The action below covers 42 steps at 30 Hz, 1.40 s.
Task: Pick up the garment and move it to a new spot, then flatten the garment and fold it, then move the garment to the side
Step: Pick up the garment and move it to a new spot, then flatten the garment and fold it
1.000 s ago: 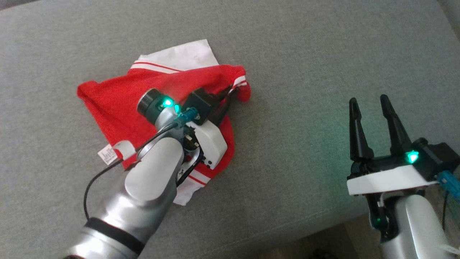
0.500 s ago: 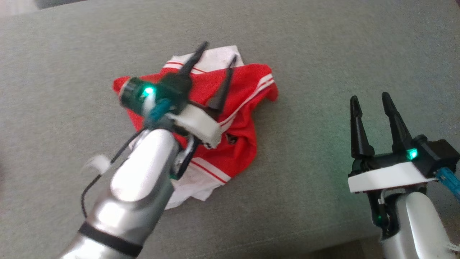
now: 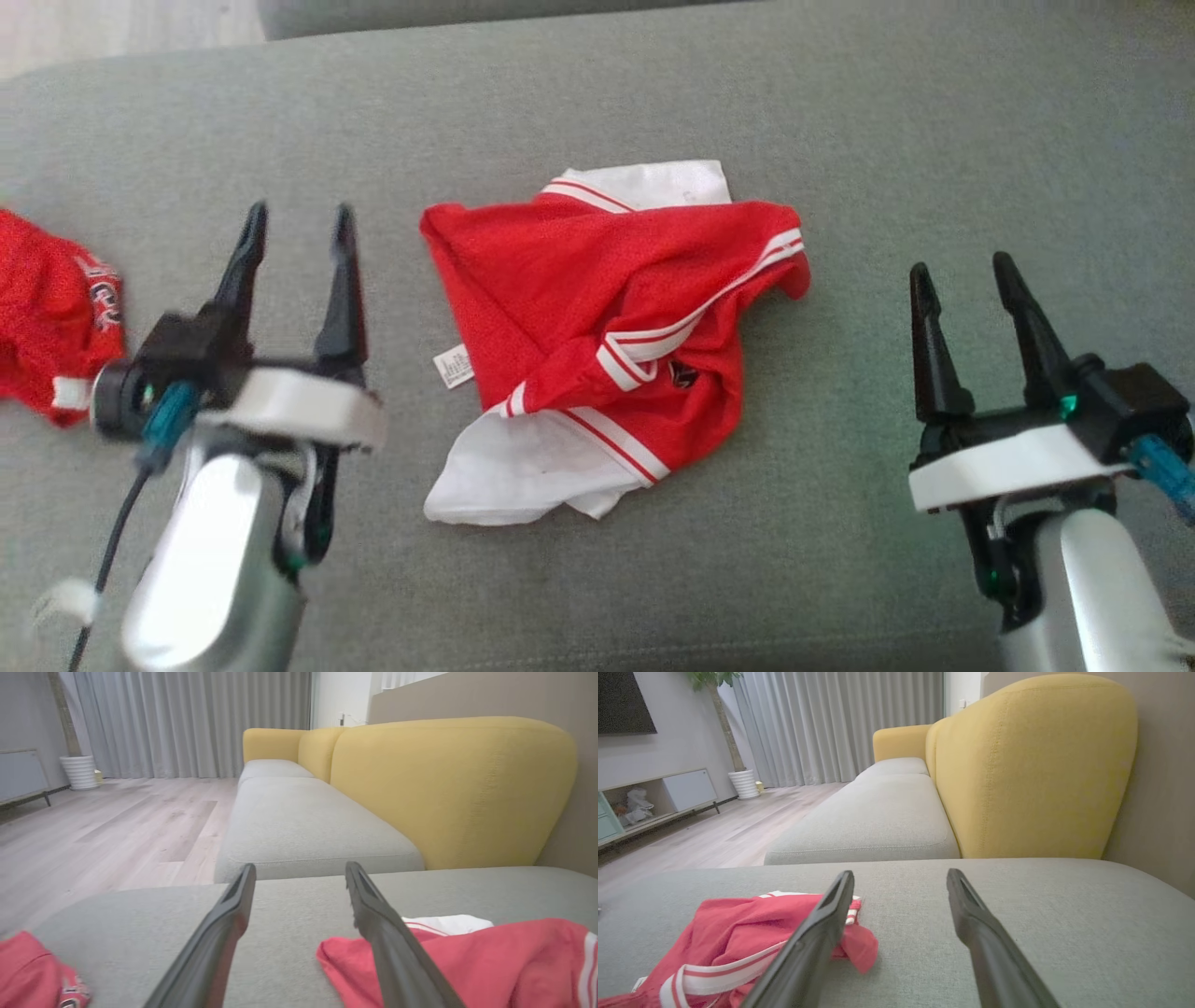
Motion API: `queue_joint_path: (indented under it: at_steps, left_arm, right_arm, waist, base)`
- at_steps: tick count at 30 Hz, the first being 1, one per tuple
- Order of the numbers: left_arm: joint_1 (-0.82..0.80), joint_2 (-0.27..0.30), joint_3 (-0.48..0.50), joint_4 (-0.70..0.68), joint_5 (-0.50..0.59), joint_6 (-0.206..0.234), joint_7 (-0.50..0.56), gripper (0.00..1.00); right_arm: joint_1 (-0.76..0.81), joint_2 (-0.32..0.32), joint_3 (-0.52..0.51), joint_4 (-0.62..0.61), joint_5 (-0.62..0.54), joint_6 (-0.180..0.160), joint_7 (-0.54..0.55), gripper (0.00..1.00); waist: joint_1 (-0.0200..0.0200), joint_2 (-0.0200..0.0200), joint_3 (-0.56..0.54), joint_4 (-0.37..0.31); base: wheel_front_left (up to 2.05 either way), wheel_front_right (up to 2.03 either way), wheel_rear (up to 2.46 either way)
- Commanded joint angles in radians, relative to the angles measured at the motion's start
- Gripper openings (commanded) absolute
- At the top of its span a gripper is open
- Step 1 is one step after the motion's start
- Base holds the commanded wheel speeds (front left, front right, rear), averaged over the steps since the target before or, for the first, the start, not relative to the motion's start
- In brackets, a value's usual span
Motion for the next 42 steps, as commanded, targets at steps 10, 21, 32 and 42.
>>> queue_joint_path:
  at_steps: [10, 21, 32, 42]
  left_arm:
    - [0.154, 0.029, 0.087, -0.075, 0.011, -0.045, -0.006, 1.0]
    - [0.276, 0.023, 0.08, -0.097, 0.037, -0.055, -0.006, 1.0]
    - [0.307, 0.024, 0.085, -0.112, 0.045, -0.053, -0.006, 1.0]
    - [0.3, 0.016, 0.09, -0.112, 0.05, -0.055, -0.006, 1.0]
  right_arm:
    - [0.051, -0.005, 0.026, -0.043, -0.034, 0.008, 0.032, 1.0]
    - [0.141, -0.011, 0.011, -0.067, -0.036, 0.008, 0.06, 1.0]
    - [0.156, -0.008, 0.012, -0.081, -0.033, 0.008, 0.068, 1.0]
    - [0.155, -0.007, 0.006, -0.092, -0.037, 0.008, 0.073, 1.0]
  waist:
    - [0.0, 0.0, -0.069, 0.038]
    - [0.0, 0.0, -0.131, 0.032]
    - [0.0, 0.0, -0.143, 0.033]
    - [0.0, 0.0, -0.141, 0.041]
  base:
    - [0.0, 0.0, 0.0]
    - [0.0, 0.0, 0.0]
    - [0.0, 0.0, 0.0]
    - [0.0, 0.0, 0.0]
